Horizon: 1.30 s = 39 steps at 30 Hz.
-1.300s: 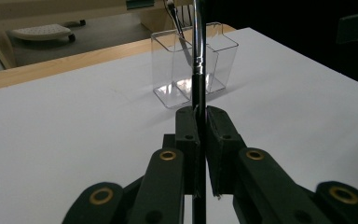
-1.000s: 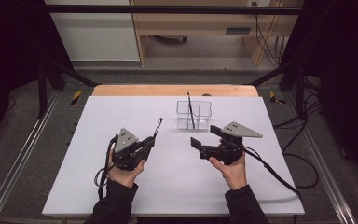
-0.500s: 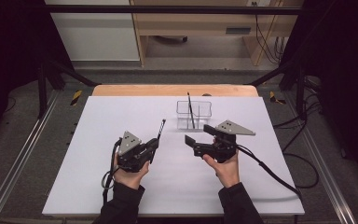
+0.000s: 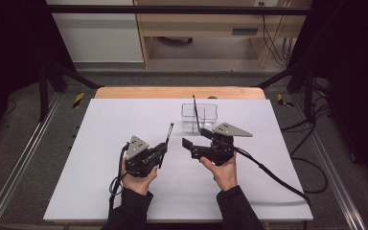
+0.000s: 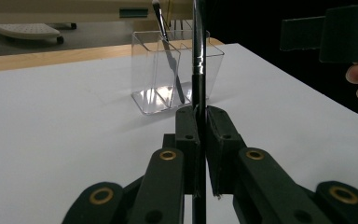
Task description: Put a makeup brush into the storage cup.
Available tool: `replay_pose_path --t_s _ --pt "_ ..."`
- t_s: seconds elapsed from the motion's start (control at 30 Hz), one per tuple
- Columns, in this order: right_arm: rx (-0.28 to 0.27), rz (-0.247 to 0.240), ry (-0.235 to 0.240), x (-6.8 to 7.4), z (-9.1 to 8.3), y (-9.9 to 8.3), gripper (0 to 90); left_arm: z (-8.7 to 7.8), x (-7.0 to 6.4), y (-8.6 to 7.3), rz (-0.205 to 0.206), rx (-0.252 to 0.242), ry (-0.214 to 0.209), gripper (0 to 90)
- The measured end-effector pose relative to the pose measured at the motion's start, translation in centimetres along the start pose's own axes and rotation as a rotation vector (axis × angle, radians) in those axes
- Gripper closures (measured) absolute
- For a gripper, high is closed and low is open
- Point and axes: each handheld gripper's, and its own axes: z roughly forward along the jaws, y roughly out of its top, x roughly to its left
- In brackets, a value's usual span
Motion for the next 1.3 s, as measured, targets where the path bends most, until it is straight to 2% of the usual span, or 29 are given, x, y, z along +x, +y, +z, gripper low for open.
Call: replay_pose_path --t_s 0.77,1.3 --pt "-0.024 0.052 0.016 0.3 0.8 -0.2 29.3 1.5 -2.2 0.0 0.008 -0.016 -0.029 83.4" --pt "-0.018 0.091 0.029 0.3 1.2 -0.3 45.9 1.8 -3.5 0.0 0.015 -0.029 -0.047 83.4"
